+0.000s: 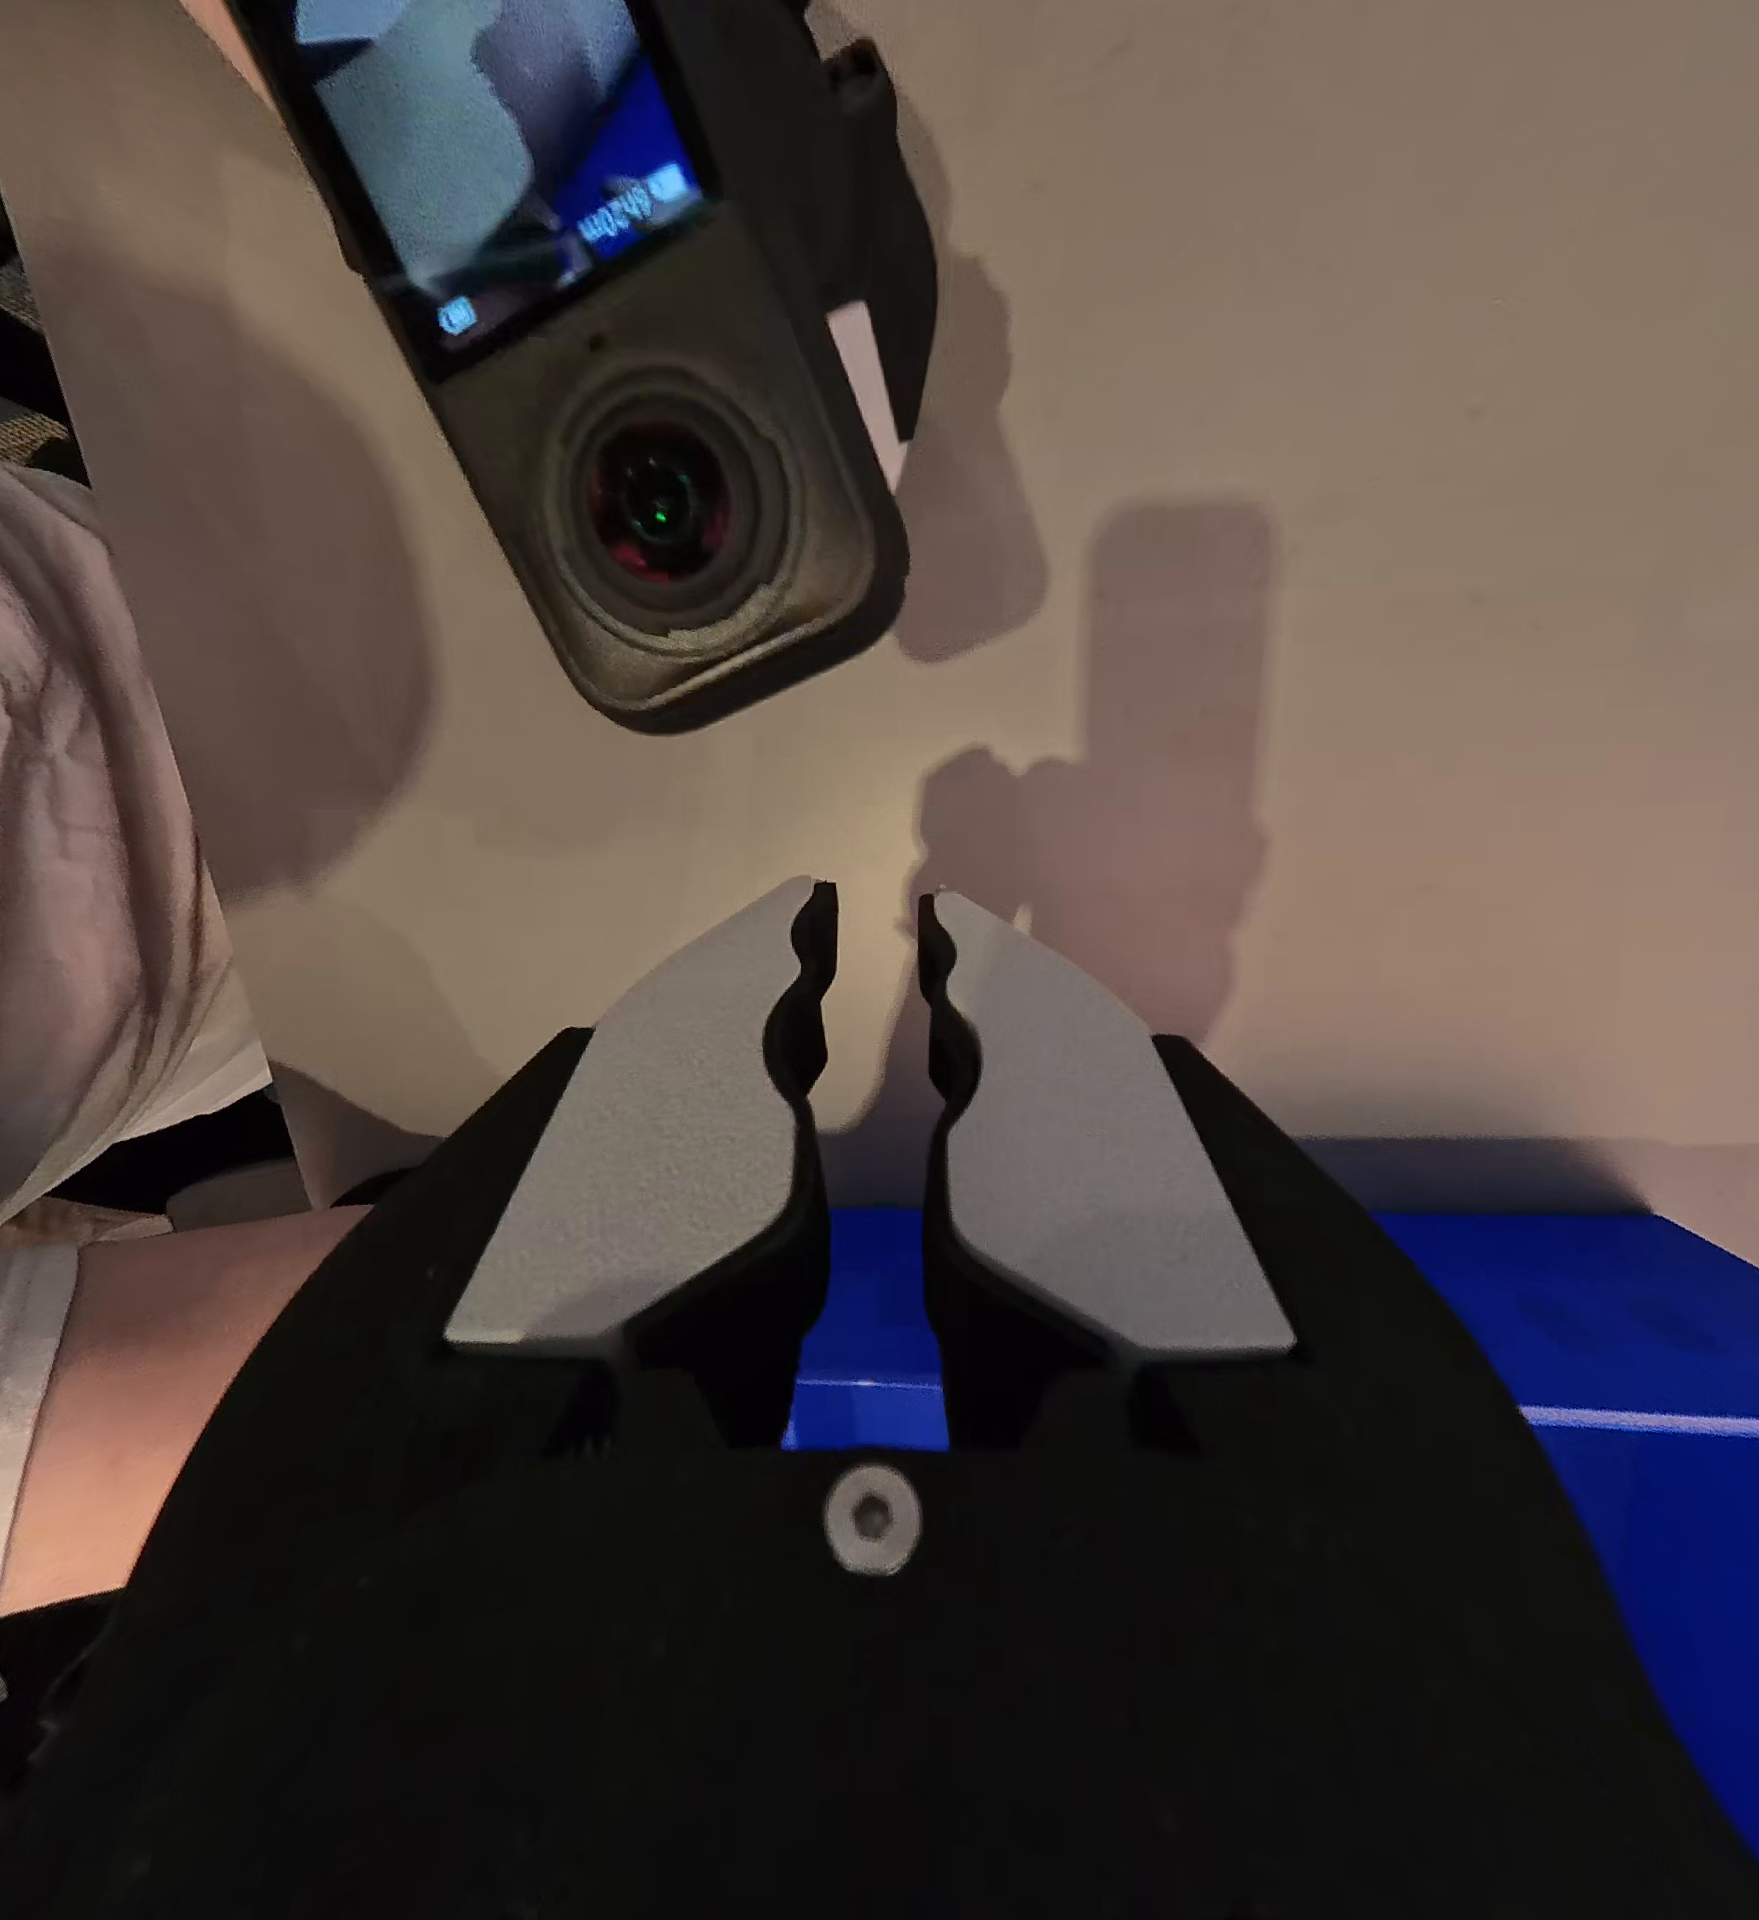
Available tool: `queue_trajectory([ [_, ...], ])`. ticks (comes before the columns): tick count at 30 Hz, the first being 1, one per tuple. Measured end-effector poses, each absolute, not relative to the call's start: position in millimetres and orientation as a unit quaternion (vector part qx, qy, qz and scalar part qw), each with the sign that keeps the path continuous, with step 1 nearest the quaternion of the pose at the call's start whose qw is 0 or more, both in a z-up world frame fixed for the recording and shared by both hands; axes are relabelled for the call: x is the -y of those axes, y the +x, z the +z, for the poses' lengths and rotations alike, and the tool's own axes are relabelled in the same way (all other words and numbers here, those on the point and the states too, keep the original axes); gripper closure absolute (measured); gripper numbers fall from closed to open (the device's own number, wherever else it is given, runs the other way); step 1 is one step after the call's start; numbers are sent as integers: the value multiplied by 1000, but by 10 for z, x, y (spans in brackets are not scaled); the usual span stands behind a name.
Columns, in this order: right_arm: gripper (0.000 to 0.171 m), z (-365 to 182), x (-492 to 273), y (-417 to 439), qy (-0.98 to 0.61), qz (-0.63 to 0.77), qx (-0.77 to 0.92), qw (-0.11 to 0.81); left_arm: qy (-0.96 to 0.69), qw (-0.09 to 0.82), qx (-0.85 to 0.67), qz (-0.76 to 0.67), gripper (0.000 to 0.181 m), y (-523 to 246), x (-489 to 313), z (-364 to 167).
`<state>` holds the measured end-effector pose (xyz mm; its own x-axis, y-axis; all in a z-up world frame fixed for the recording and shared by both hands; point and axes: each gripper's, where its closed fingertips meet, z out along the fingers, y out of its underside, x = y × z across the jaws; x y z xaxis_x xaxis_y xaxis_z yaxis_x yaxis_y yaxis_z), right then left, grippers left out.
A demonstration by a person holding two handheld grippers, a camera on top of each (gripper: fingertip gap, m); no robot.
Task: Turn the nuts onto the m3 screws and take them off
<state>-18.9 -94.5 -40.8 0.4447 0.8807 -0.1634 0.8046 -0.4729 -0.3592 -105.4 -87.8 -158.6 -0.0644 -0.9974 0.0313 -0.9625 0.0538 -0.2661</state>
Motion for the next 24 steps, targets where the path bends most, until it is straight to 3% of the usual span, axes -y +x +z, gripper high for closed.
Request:
queue_trajectory([
  [7, 157, -383, 938, -172, -839, 171, 502, 121, -686, 60, -716, -115, 176, -999, 906, -1589],
  [16, 157, -345, 967, -190, -829, 194, 509, 124, -697, 72, -700, -136, 160, -1021, 832, -1499],
  [20, 158, -265, 978, -273, -813, 222, 517, 146, -713, 141, -648, -229, 159, -1107, 651, -941],
  [24, 158, -291, 760, -448, -825, 199, 500, 171, -741, 266, -559, -259, 153, -1503, 216, -175],
])
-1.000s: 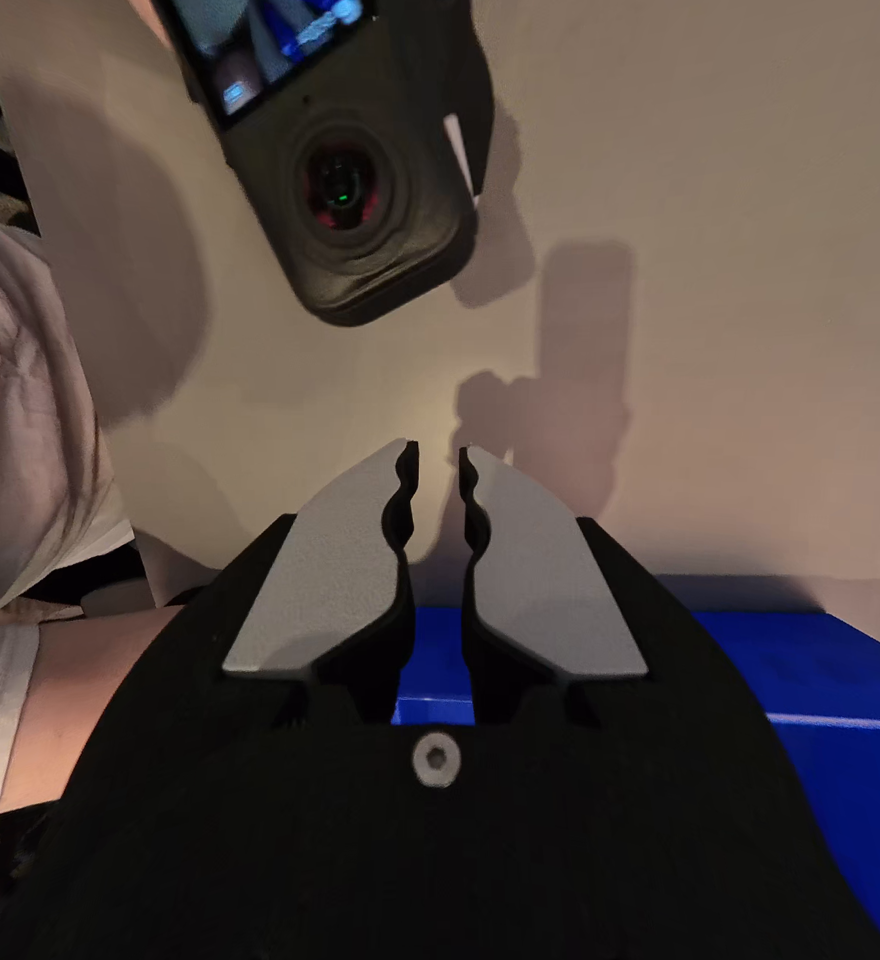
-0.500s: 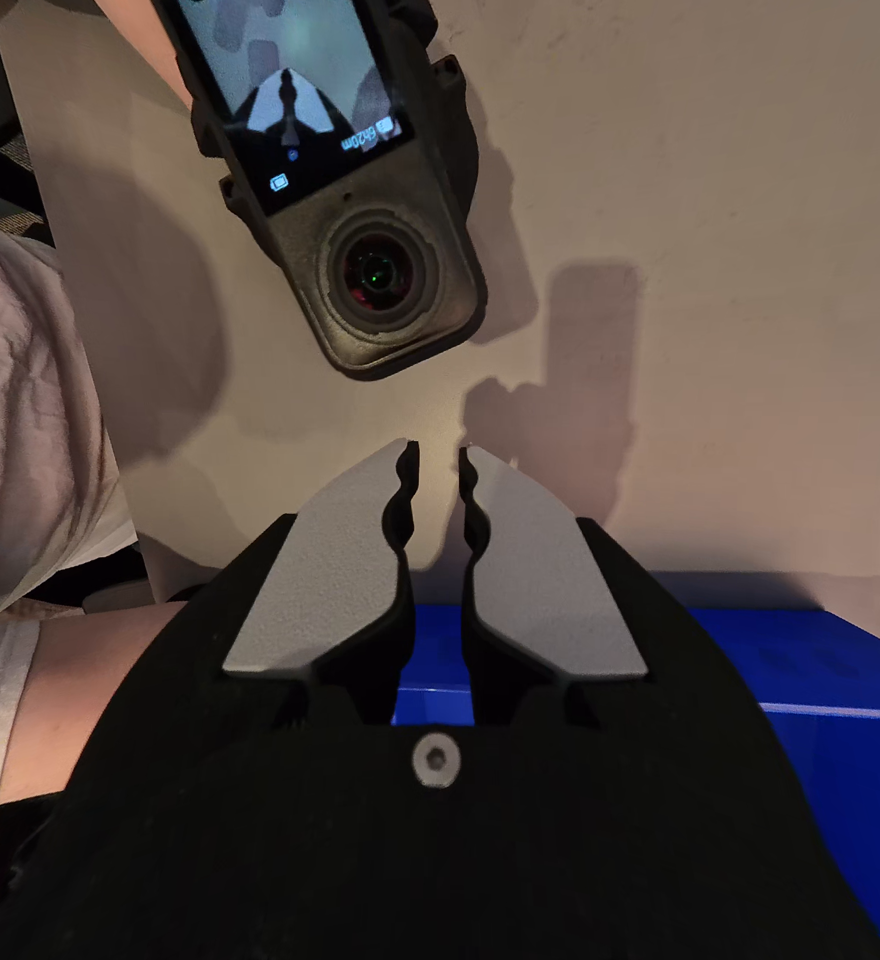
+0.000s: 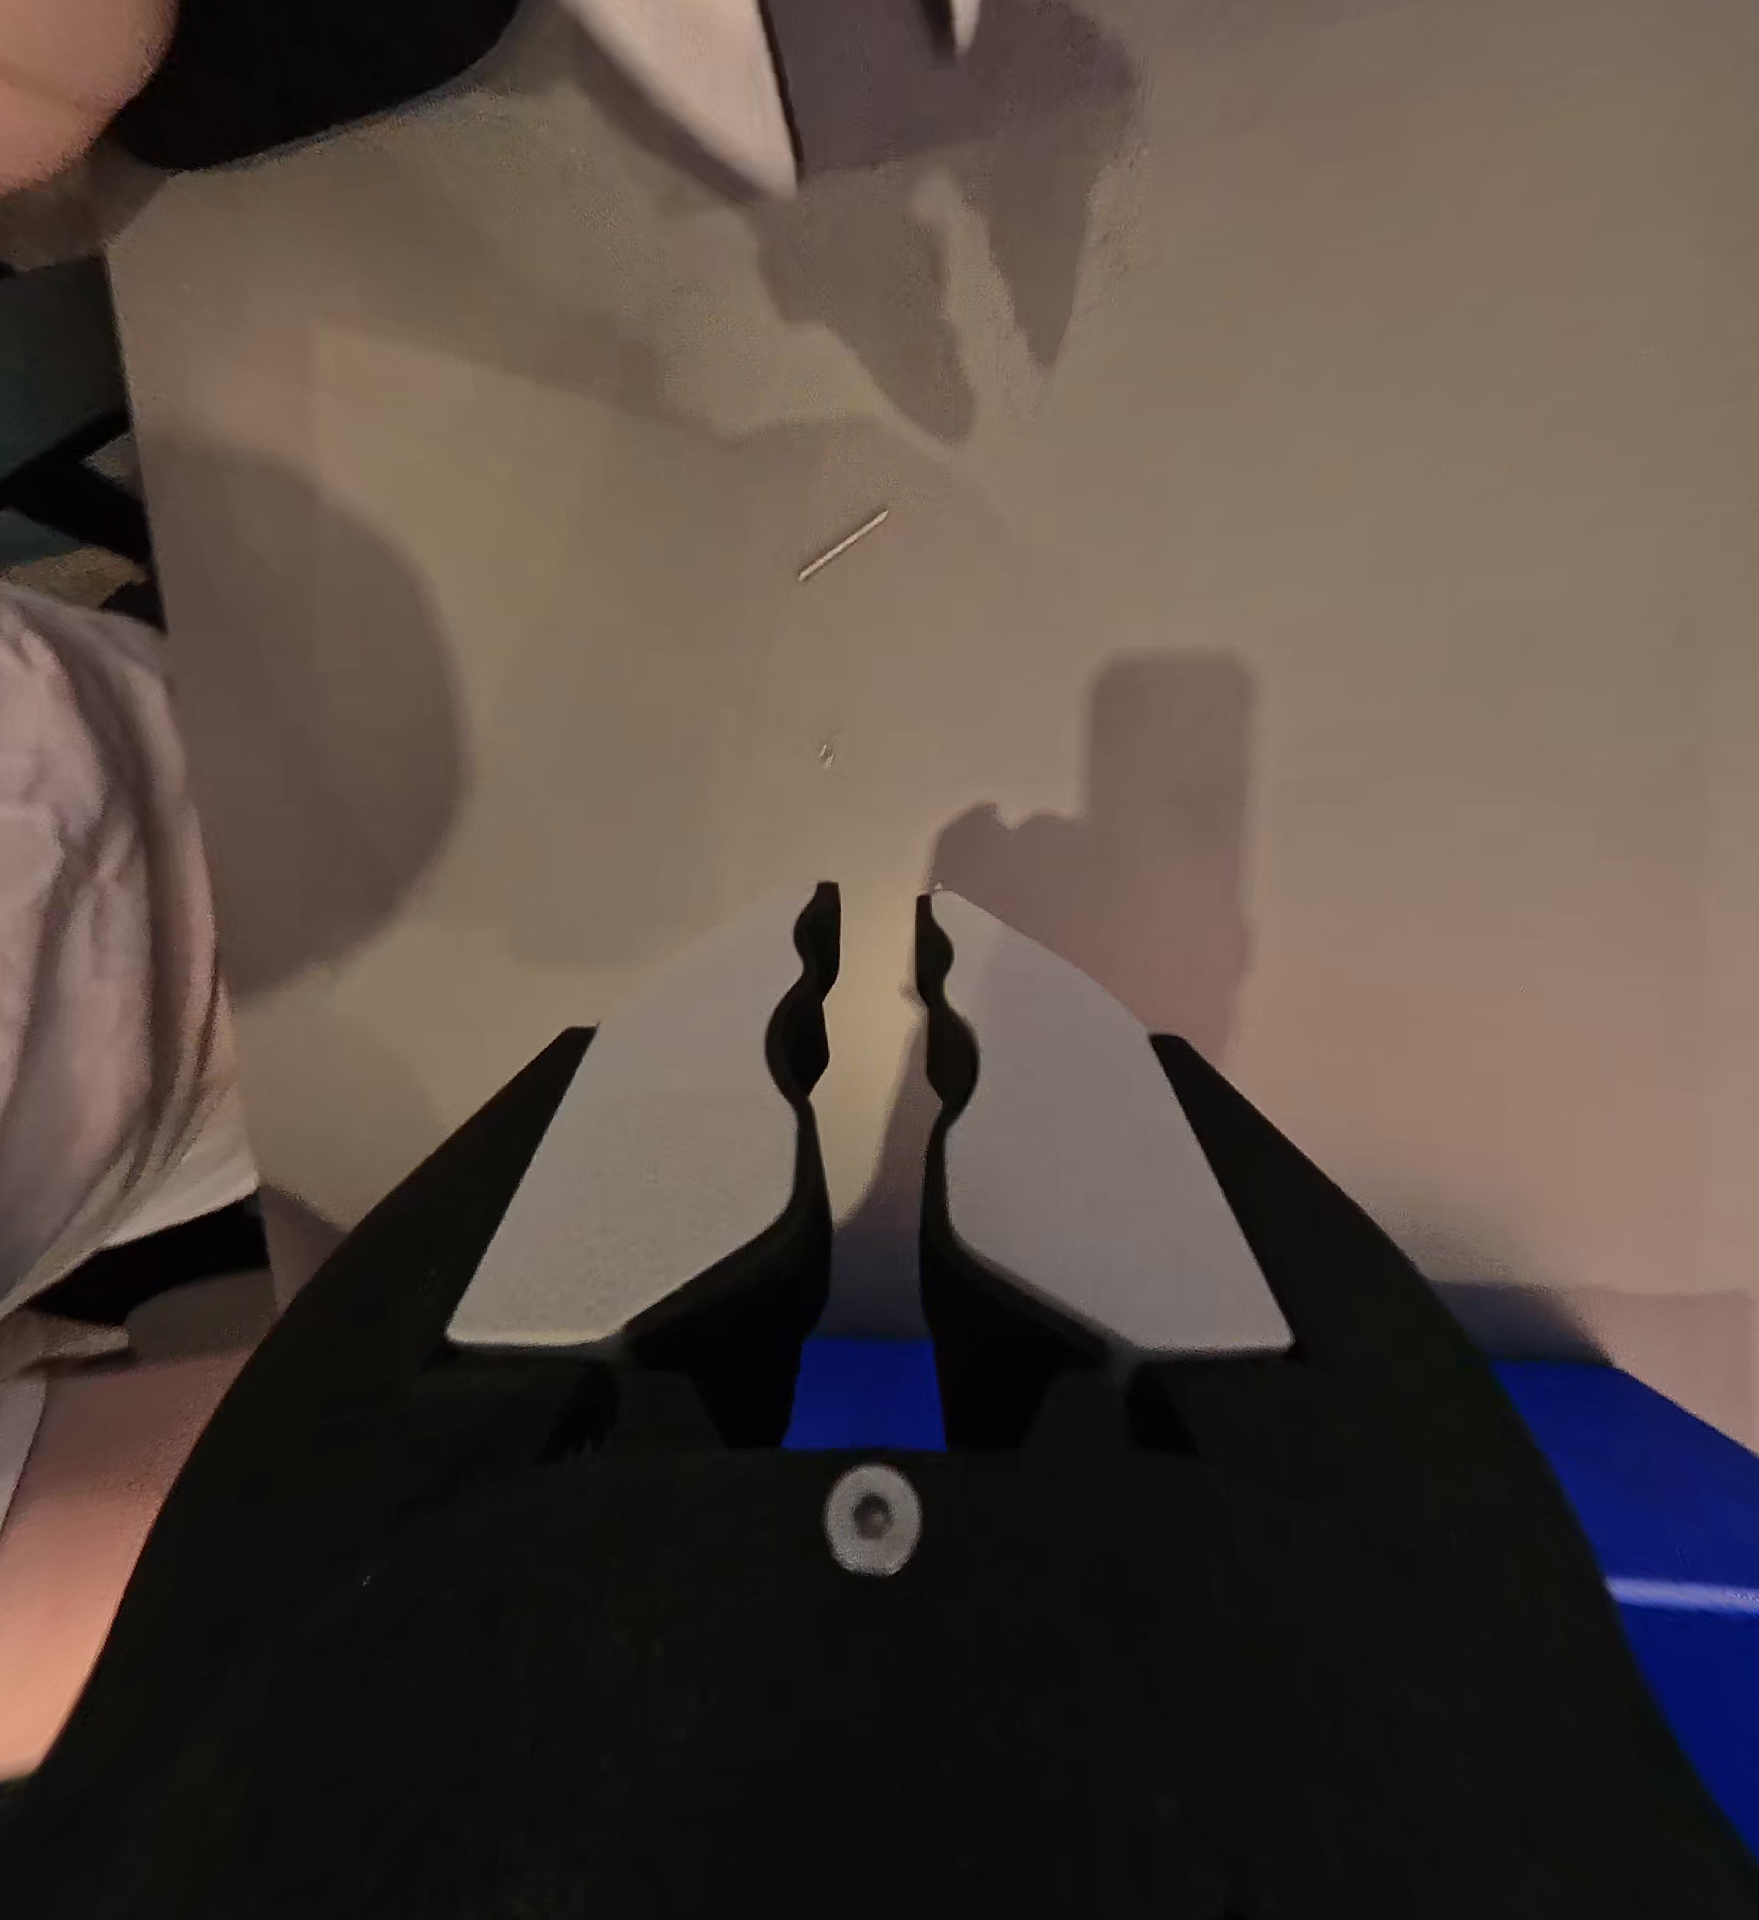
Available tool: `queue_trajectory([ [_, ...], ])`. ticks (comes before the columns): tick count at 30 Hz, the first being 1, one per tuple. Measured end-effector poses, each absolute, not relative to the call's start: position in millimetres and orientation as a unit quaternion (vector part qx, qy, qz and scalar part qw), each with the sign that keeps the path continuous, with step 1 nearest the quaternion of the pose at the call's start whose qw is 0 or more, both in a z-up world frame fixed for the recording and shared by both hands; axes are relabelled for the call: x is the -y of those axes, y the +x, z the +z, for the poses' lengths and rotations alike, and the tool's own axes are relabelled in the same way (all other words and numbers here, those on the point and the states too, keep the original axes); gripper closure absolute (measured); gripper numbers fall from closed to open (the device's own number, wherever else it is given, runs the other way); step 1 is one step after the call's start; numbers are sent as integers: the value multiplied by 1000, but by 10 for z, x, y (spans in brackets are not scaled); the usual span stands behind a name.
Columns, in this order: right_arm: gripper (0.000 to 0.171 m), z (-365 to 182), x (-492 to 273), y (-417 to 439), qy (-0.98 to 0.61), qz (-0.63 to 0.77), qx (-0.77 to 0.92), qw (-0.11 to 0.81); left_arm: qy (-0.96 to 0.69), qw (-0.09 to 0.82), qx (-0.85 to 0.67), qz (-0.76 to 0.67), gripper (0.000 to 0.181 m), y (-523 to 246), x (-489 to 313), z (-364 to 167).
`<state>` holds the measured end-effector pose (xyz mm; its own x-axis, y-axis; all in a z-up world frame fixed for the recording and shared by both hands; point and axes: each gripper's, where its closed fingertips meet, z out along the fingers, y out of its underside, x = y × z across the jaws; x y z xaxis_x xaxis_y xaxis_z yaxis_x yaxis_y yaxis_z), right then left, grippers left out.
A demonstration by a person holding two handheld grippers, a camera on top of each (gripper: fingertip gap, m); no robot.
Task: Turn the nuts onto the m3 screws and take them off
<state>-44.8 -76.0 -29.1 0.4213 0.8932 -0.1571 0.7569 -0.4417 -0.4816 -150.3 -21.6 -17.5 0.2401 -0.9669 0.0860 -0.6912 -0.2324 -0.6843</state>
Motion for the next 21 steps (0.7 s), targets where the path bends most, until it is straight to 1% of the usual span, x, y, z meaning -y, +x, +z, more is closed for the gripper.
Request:
queue_trajectory([
  [3, 159, -446, 586, -860, -844, 197, 472, 163, -773, 350, -491, -197, 153, -1984, -151, 193],
  [6, 168, -750, 522, -1395, -860, 233, 434, 133, -790, 395, -444, -151, 153, -2373, -341, 398],
  [9, 166, -1194, 501, -1579, -886, 189, 413, 88, -796, 406, -421, -153, 155, -2540, -374, 485],
  [11, 162, -1365, 528, -1606, -897, 163, 407, 65, -796, 405, -419, -163, 155, -2546, -360, 504],
  [16, 151, -1465, 481, -1596, -905, 99, 407, 79, -791, 398, -438, -154, 155, -2465, -324, 457],
  [21, 150, -1579, 463, -1592, -906, 66, 411, 73, -790, 386, -454, -143, 155, -2377, -303, 370],
])
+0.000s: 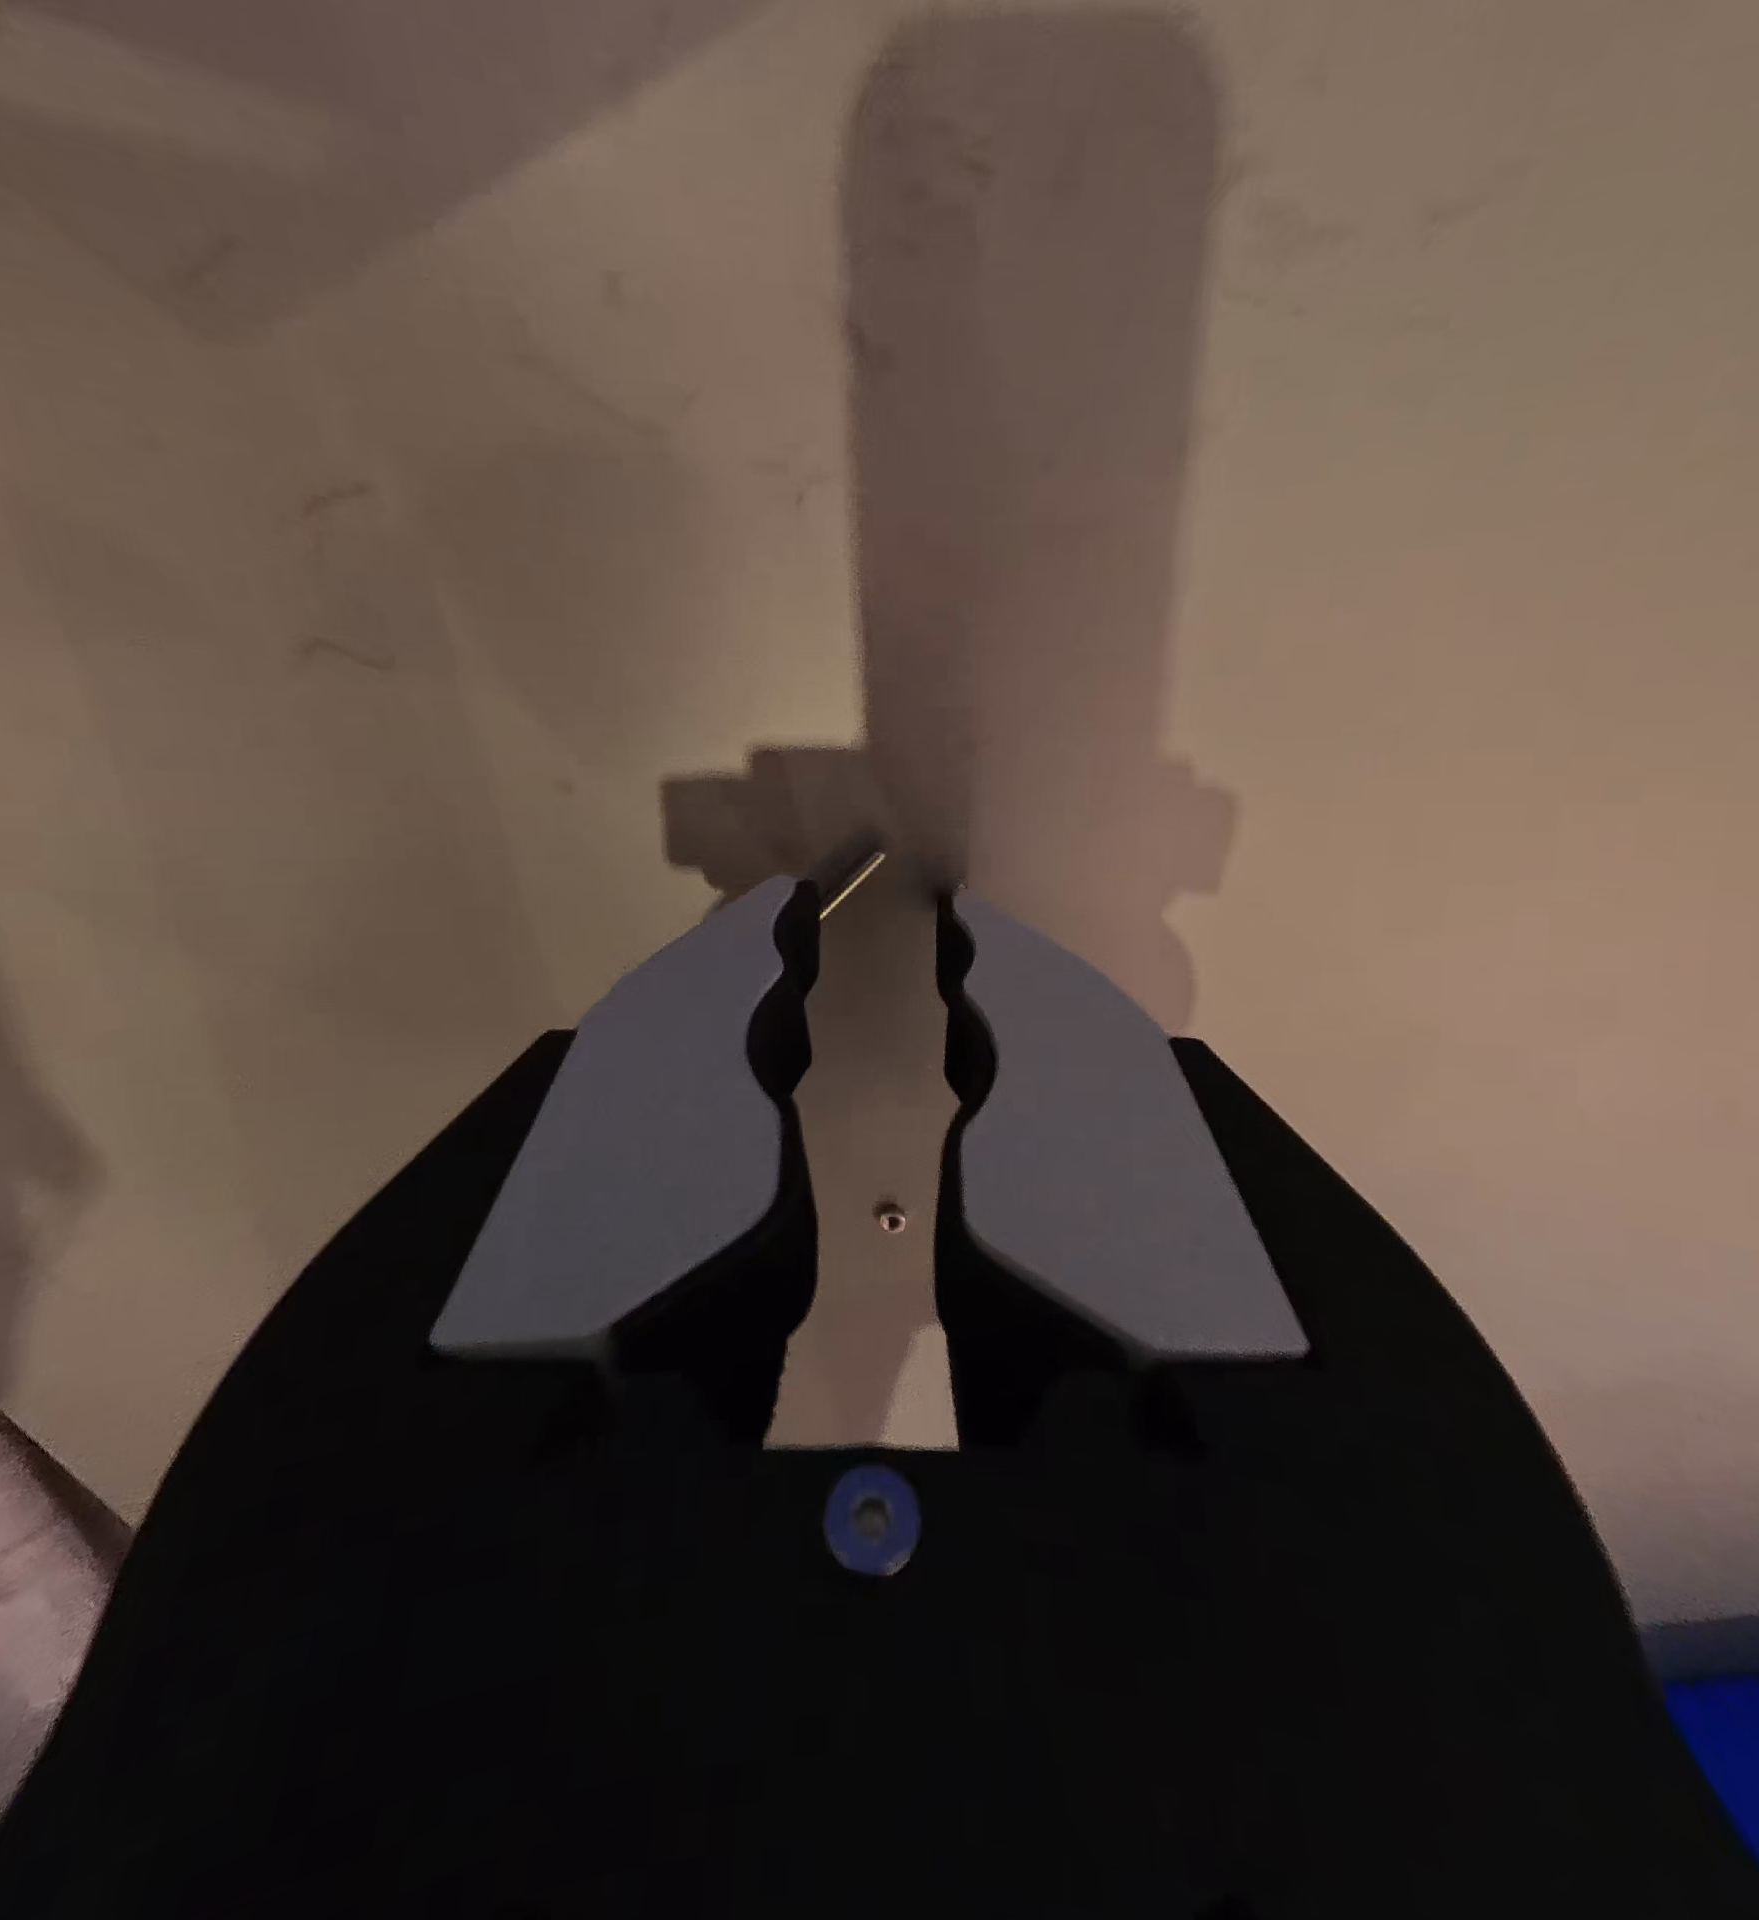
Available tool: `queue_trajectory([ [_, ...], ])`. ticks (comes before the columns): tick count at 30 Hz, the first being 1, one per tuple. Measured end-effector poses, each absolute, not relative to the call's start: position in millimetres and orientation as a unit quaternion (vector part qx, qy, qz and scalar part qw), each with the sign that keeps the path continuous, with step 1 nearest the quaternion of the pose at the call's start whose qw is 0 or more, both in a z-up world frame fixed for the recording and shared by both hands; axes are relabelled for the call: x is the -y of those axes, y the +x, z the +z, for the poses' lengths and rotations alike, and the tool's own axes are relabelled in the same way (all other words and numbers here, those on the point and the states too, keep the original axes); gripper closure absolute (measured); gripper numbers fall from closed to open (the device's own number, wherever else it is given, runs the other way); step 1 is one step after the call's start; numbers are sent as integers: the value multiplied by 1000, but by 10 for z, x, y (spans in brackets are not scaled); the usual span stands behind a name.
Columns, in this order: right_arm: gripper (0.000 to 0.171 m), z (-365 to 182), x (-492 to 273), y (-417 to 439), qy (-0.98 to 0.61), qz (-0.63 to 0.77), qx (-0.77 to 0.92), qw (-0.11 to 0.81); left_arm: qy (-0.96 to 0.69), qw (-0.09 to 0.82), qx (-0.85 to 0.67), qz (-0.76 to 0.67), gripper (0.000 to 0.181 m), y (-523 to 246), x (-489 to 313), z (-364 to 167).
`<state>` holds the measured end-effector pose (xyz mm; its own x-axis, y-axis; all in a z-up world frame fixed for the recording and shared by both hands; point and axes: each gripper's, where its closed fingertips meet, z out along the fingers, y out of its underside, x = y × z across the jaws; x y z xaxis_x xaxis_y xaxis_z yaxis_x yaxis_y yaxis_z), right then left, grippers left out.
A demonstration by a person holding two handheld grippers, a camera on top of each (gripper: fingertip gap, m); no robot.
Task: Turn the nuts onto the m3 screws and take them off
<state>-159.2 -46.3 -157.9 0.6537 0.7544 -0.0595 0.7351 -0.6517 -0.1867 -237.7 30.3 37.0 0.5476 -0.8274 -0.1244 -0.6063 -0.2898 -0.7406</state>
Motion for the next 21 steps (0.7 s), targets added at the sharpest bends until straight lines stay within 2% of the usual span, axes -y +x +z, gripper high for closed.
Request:
queue_trajectory([
  [3, 153, -1592, 445, -1599, -903, 47, 419, 81, -789, 382, -460, -140, 155, -2345, -291, 341],
  [5, 166, -1601, 458, -1572, -894, 22, 441, 78, -789, 382, -460, -141, 155, -2331, -295, 333],
  [9, 168, -1604, 483, -1587, -880, 10, 469, 78, -790, 379, -461, -141, 155, -2310, -308, 298],
  [14, 168, -1515, 445, -1575, -879, 70, 465, 83, -784, 383, -461, -162, 157, -2246, -345, 277],
  [17, 169, -1181, 349, -1580, -873, 164, 440, 130, -769, 405, -445, -219, 157, -2138, -368, 369],
  [21, 169, -395, 134, -1471, -832, 294, 389, 265, -694, 471, -404, -365, 152, -1871, -255, 772],
])
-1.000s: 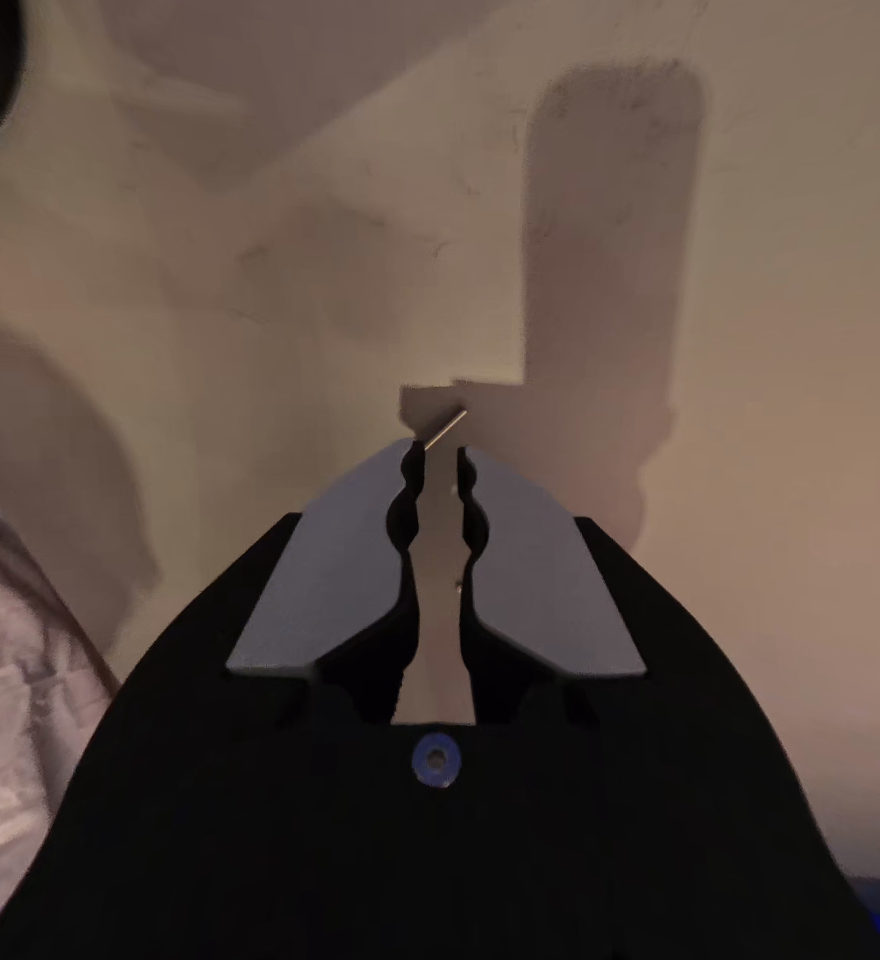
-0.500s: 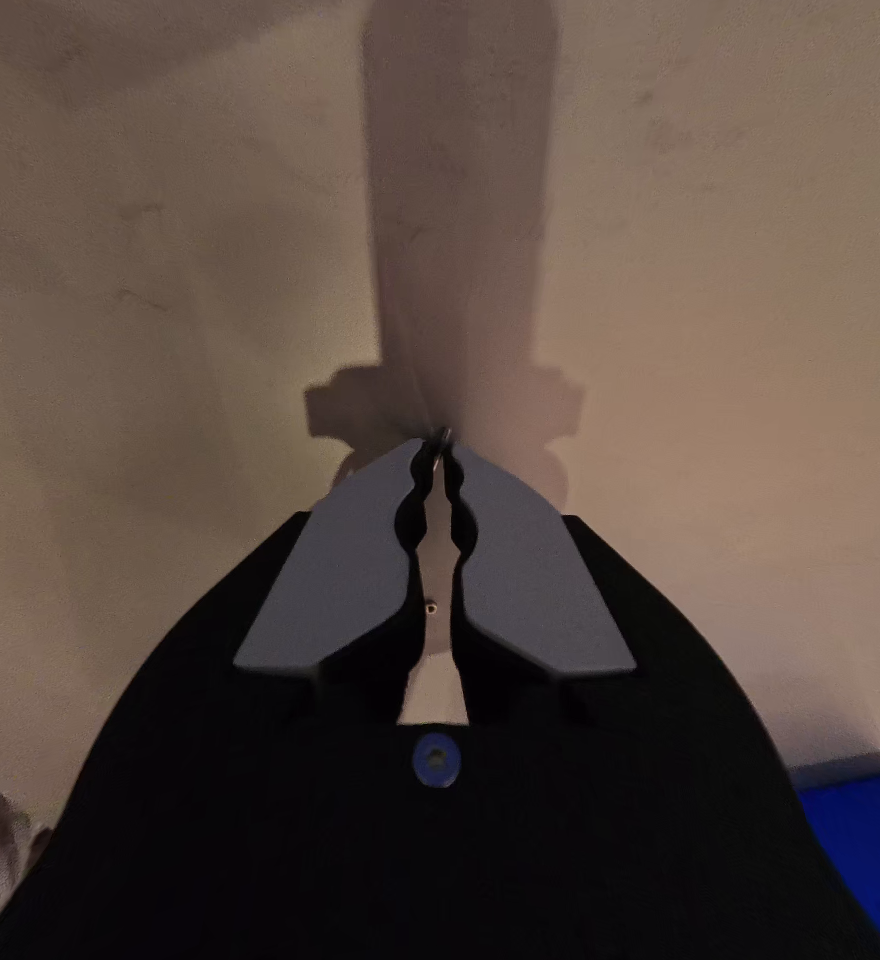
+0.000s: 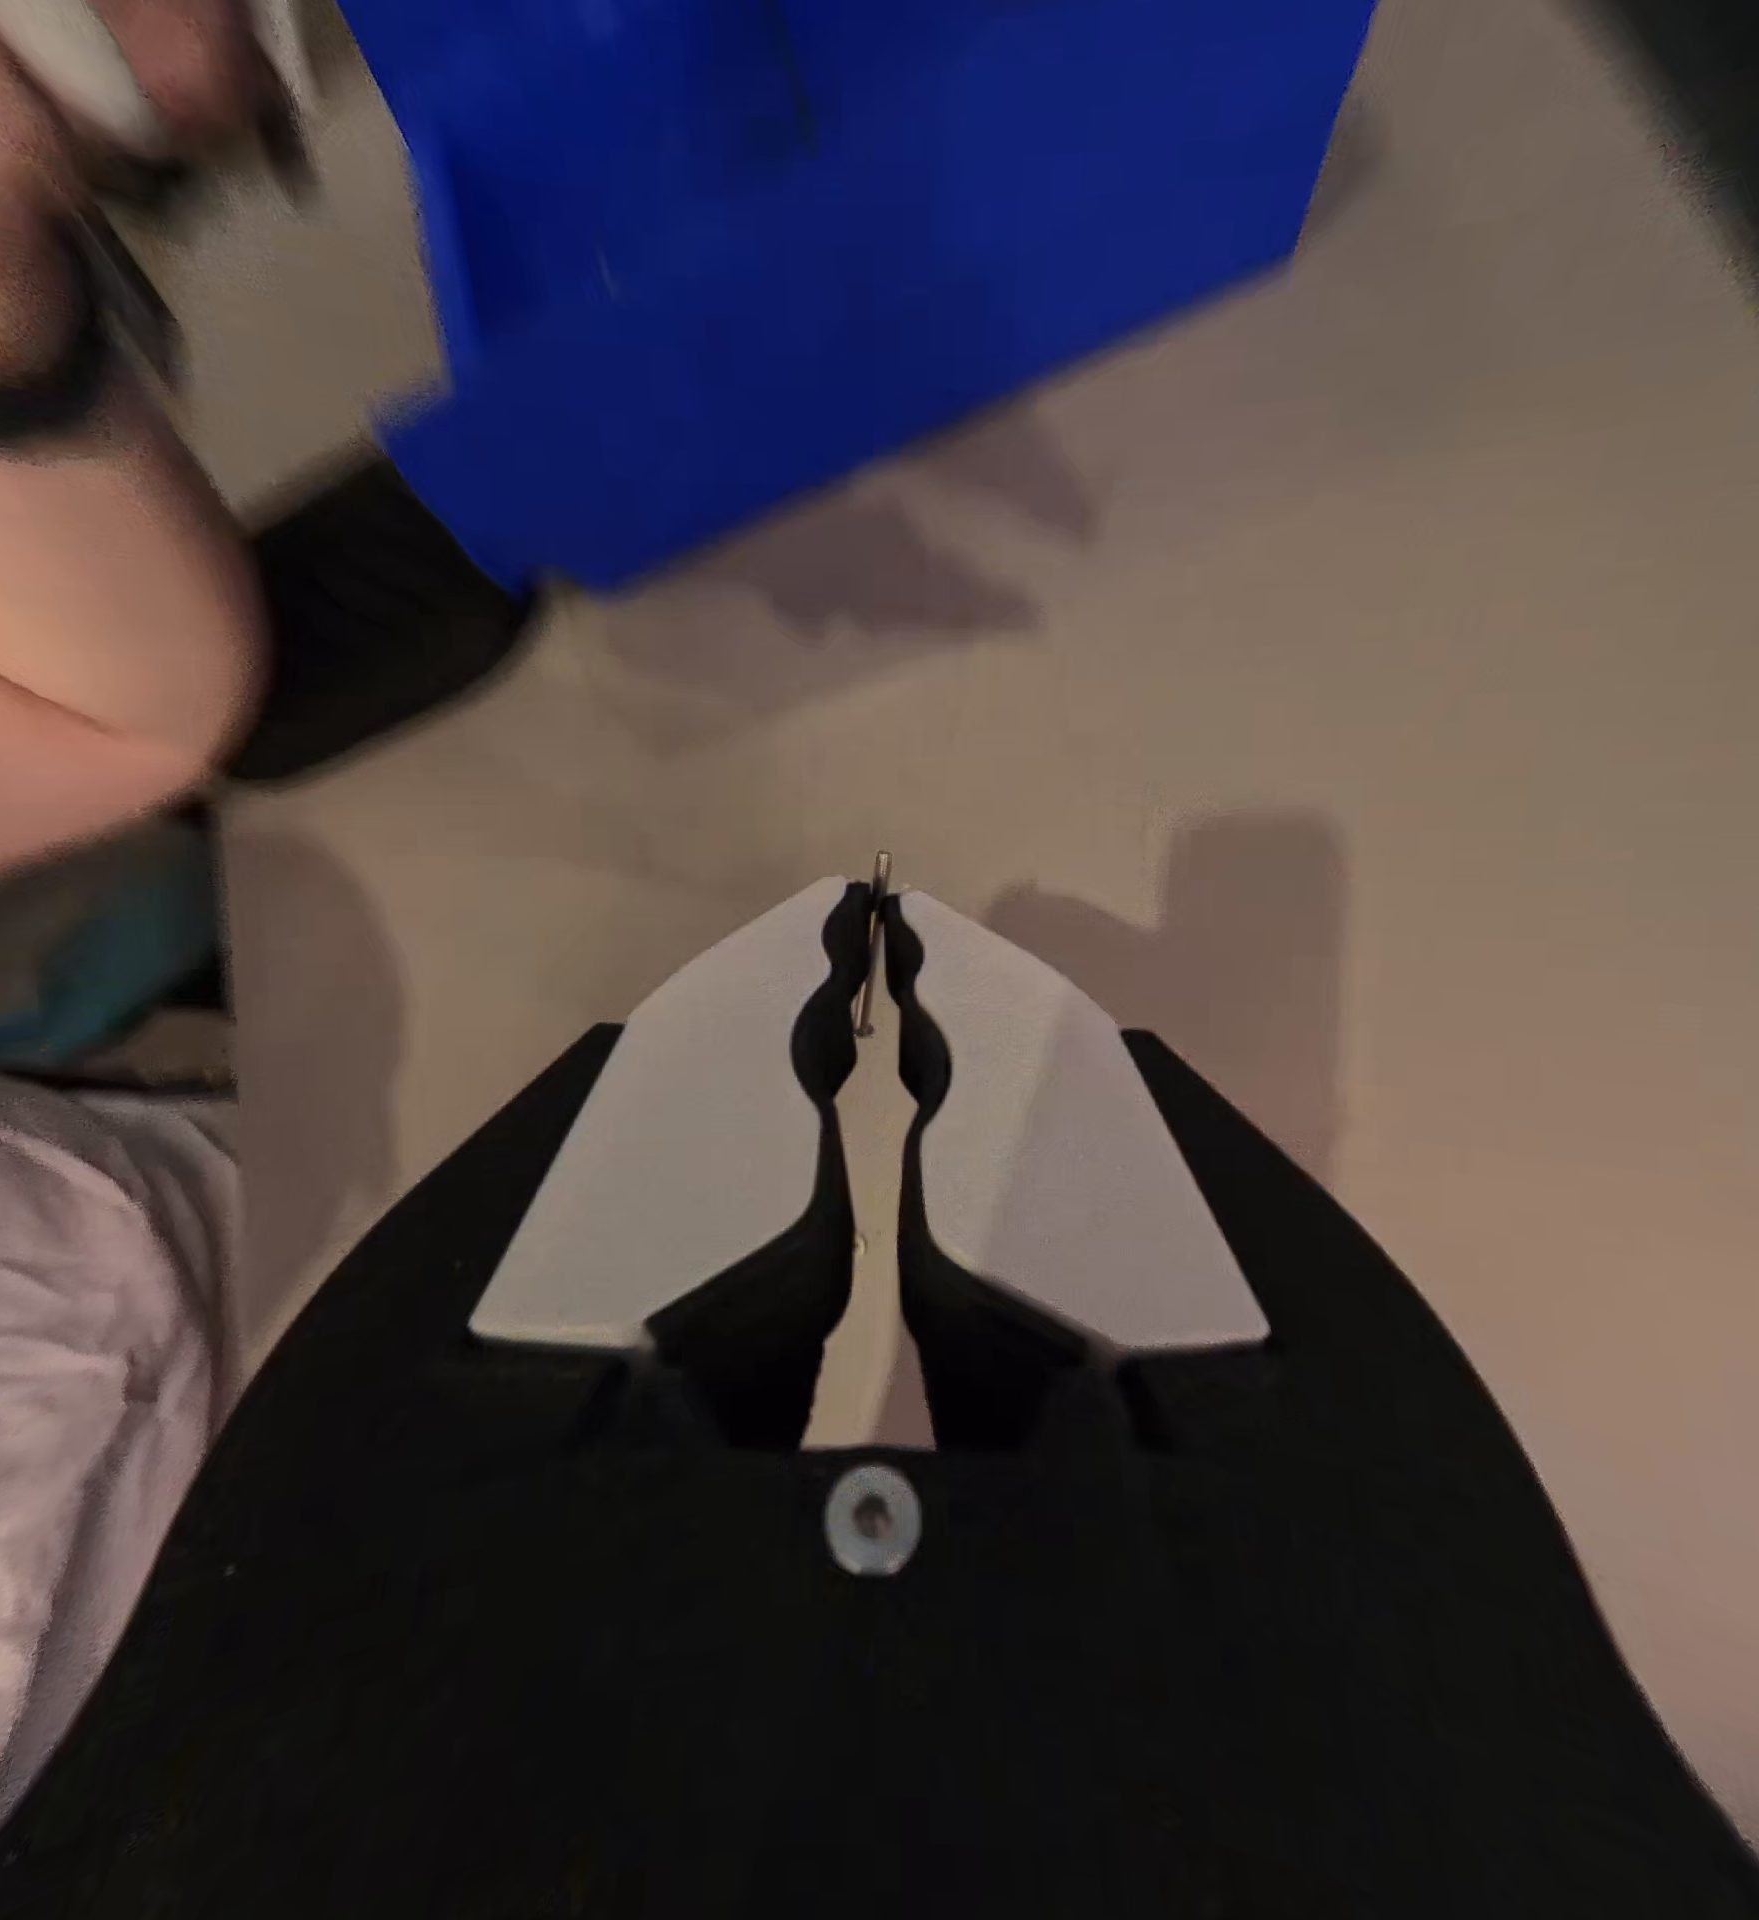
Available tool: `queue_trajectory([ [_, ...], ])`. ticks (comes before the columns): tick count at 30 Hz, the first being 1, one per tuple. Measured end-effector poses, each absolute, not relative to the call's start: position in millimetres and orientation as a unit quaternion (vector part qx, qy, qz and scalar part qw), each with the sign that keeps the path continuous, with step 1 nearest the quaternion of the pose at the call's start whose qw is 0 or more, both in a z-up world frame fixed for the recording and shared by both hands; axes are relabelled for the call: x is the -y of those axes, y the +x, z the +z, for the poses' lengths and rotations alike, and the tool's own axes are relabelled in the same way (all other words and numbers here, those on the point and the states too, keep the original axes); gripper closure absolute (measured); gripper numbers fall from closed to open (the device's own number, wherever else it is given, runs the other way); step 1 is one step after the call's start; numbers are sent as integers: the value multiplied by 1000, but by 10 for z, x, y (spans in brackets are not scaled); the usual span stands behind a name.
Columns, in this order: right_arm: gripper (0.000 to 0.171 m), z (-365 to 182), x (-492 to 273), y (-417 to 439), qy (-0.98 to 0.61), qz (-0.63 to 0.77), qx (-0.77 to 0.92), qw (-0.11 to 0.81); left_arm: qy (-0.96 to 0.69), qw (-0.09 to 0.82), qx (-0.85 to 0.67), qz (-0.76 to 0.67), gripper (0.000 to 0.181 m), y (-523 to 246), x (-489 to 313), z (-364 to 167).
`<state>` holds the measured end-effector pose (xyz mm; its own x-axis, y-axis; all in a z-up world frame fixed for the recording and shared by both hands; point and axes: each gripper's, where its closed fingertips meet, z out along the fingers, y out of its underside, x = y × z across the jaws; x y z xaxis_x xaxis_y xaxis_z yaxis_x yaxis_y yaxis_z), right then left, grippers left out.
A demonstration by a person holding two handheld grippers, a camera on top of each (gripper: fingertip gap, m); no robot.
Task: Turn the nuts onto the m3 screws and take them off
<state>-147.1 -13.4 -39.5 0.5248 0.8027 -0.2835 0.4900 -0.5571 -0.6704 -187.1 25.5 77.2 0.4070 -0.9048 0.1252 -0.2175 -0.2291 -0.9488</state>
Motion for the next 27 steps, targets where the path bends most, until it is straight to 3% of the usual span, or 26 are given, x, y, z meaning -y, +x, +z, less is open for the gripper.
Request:
queue_trajectory([
  [4, 169, 490, 153, -1319, -732, 419, 354, 404, -593, 477, -424, -492, 153, -1648, 137, 1034],
  [9, 169, 995, 375, -1334, -639, 524, 340, 448, -555, 391, -424, -599, 154, -1428, 459, 987],
  [27, 169, 946, 337, -1530, -617, 566, 316, 445, -568, 309, -343, -681, 169, -1301, 420, 835],
])
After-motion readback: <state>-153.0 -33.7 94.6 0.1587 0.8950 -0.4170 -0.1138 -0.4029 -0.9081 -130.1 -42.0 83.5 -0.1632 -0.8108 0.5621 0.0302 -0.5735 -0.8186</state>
